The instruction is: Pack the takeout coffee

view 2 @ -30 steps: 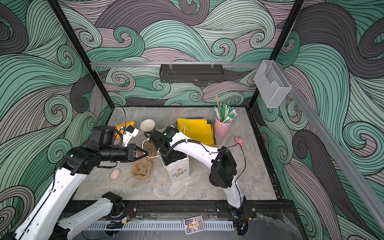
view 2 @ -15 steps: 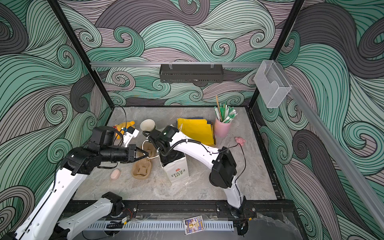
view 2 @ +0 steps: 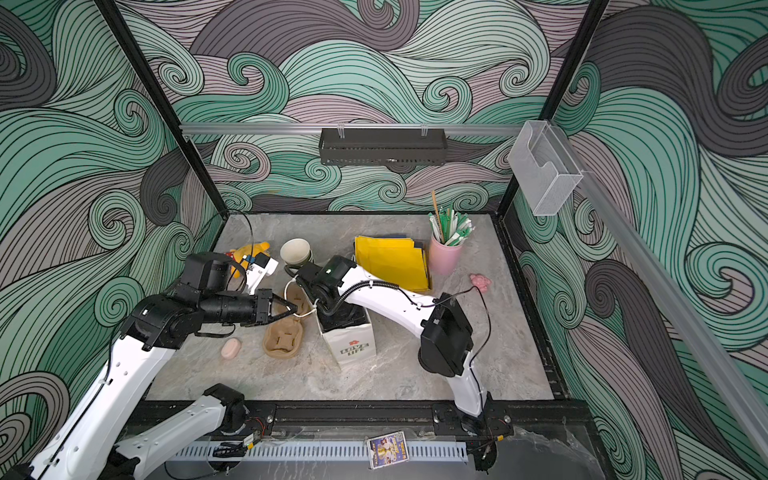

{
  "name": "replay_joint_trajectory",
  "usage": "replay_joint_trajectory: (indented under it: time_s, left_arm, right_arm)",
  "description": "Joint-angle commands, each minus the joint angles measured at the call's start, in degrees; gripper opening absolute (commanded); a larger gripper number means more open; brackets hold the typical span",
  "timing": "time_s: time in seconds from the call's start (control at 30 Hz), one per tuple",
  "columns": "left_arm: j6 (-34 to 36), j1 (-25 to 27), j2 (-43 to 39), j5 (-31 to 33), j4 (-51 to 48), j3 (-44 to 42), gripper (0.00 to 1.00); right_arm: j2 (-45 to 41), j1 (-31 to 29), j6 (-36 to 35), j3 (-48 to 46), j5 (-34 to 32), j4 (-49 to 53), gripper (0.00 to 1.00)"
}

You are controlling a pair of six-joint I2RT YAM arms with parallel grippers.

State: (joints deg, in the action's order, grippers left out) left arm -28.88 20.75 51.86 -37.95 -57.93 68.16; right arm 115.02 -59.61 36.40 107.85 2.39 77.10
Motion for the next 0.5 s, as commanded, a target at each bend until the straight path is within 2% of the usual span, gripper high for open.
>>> replay_joint_trajectory:
  time_s: [0.0,0.47]
  left_arm:
    - [1.46,-0.03,-0.45,0.07,-0.65,0.57,0.00]
    - [1.62,-0.10,-0.62,0.51,-1.12,0.64,0.00]
  right_arm:
    - [1.94,-0.22,1.04,-1.56,-3.13,2.12,0.58]
    - [-0.19,-0.30,0.81,4.43,-3.73,8.57,0.59]
